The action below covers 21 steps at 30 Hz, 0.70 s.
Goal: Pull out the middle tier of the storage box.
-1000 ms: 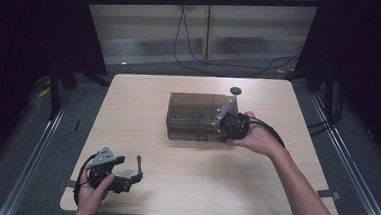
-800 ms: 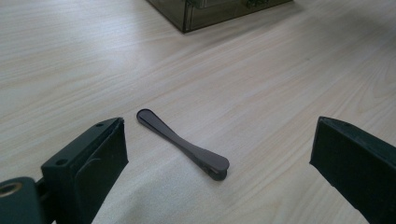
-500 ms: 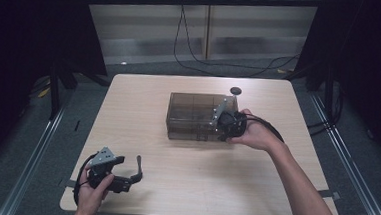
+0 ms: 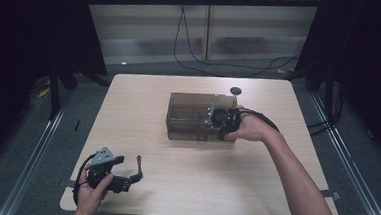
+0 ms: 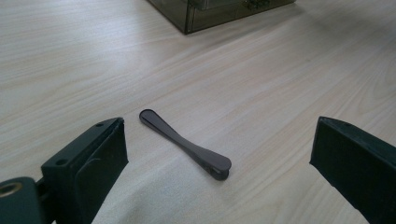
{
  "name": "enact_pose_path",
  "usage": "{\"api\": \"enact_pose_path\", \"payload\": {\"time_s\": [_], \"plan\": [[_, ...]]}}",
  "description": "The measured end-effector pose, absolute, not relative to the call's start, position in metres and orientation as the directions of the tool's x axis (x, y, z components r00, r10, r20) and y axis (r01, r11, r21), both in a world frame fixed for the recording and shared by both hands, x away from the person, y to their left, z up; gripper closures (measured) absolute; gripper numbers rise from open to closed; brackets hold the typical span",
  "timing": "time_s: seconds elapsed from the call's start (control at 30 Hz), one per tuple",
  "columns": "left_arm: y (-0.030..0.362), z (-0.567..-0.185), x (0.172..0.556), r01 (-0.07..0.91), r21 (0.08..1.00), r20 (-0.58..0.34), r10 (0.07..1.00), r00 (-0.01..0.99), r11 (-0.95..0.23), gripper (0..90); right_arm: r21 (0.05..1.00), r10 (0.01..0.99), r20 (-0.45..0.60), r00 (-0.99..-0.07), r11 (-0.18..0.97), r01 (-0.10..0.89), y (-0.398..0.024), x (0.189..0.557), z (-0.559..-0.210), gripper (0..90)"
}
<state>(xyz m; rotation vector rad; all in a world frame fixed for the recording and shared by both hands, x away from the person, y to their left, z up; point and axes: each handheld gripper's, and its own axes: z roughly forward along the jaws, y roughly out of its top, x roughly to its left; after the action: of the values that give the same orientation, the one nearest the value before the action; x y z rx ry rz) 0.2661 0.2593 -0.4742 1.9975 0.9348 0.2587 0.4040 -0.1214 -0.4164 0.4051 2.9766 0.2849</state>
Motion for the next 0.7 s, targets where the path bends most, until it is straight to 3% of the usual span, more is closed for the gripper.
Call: {"api": "enact_pose_path", "payload": {"time_s": [0.7], "plan": [[0.2589, -0.4747, 0.2666, 0.515, 0.793, -0.165, 0.7, 0.695, -0.325, 3.8, 0.155, 0.226, -0.069, -0.972, 0.965, 0.213, -0.1155, 0.411, -0.4182, 81.8]]}}
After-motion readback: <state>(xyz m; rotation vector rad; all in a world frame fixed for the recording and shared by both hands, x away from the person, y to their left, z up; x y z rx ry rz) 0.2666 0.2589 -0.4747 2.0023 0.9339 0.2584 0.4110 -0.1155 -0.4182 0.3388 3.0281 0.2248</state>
